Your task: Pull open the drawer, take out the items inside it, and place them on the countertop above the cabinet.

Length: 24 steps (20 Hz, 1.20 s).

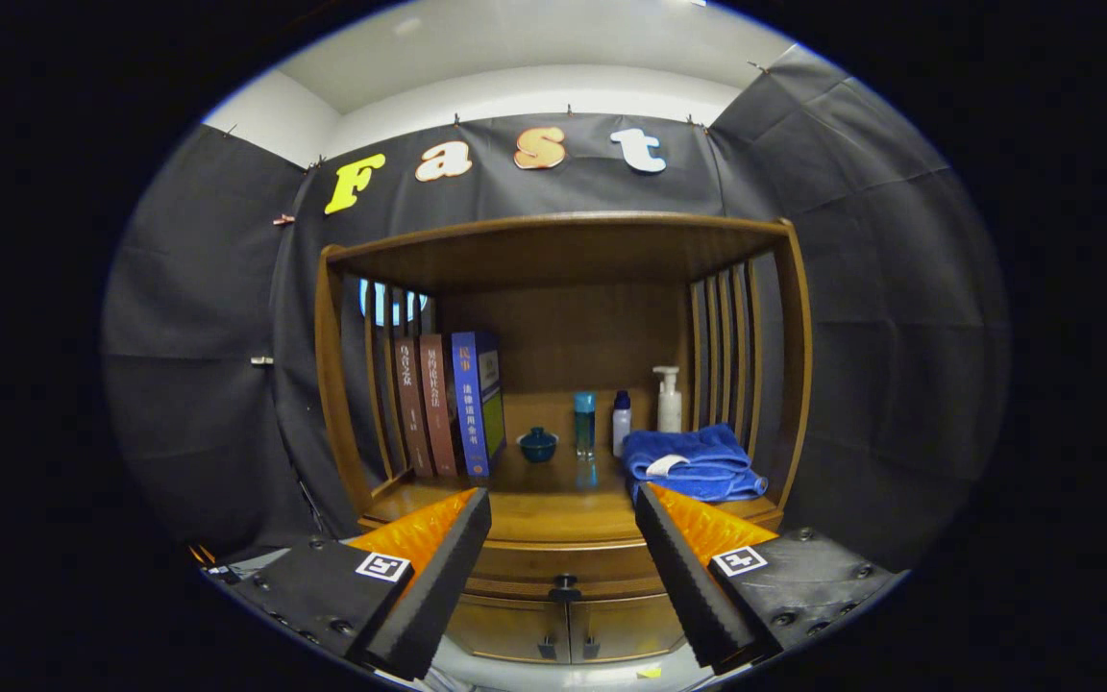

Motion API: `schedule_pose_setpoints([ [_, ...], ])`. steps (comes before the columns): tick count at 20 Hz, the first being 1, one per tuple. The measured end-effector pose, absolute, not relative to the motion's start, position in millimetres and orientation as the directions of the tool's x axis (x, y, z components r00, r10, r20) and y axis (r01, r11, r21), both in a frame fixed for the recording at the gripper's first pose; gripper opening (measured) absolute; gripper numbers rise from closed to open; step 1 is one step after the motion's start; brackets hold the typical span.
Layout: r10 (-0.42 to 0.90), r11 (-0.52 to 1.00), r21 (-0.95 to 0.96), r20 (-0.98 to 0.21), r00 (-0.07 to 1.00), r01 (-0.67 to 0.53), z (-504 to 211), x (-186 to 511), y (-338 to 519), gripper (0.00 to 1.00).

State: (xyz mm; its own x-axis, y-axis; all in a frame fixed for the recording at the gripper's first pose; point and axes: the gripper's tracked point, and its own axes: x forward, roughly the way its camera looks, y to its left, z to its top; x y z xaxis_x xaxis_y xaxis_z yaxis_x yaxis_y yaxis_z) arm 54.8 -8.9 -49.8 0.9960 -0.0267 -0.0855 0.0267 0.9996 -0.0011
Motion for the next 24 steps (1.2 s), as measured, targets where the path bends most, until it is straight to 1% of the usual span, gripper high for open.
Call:
schedule_pose_setpoints([
  [8, -0.032, 0.999, 0.016, -0.232, 0.972, 0.037, -132.4, 103.7, -14.2, 0.99],
  [12, -0.035, 0.998, 0.036, -0.333, 0.942, 0.05, -185.1, 122.1, -16.7, 0.99],
  [20, -0.068, 0.996, 0.012, -0.479, 0.875, 0.084, -265.5, 135.8, -22.6, 0.99],
  [23, -0.084, 0.996, -0.011, -0.507, 0.858, 0.091, -279.8, 136.7, -23.3, 0.69],
  [24, -0.083, 0.996, -0.015, -0.495, 0.865, 0.087, -279.2, 140.5, -21.5, 0.59],
])
